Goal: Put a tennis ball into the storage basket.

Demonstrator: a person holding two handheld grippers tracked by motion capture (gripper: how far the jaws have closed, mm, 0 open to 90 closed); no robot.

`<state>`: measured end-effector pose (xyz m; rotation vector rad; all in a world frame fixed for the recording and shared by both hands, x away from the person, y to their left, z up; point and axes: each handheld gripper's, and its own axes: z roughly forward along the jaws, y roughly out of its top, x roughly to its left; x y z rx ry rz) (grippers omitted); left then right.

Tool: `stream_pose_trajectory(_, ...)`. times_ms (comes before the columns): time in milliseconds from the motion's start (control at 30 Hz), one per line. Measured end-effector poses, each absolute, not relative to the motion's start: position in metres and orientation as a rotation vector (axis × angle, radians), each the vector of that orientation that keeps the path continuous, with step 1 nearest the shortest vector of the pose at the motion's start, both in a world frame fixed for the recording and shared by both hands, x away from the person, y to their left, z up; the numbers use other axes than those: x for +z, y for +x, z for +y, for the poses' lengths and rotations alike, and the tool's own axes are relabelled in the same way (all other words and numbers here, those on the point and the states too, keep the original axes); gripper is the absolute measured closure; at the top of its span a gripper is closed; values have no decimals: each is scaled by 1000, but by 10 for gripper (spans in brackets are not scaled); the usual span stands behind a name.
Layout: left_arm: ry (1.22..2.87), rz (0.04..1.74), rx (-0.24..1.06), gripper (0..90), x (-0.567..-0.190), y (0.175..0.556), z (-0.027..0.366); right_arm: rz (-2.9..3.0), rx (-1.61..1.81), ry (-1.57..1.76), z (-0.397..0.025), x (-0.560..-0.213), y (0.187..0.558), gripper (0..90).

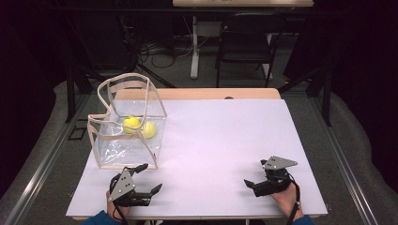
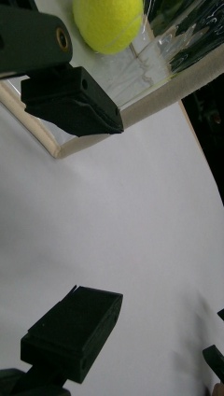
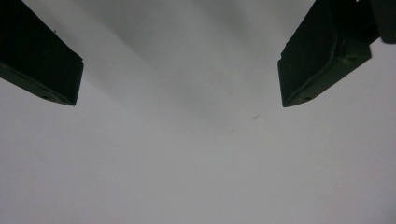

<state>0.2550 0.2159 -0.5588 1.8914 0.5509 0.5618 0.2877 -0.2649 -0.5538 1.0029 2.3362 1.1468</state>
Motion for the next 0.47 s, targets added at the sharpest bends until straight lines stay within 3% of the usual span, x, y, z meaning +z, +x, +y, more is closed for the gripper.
stream_pose_trajectory(400, 1919, 563, 544, 160, -561, 258, 215, 2276, 1123, 1021, -276, -562, 268, 0)
stream_pose_trajectory(467, 1960, 582, 476, 160, -562, 263, 214, 2266, 1132, 1020, -277, -561, 268, 0)
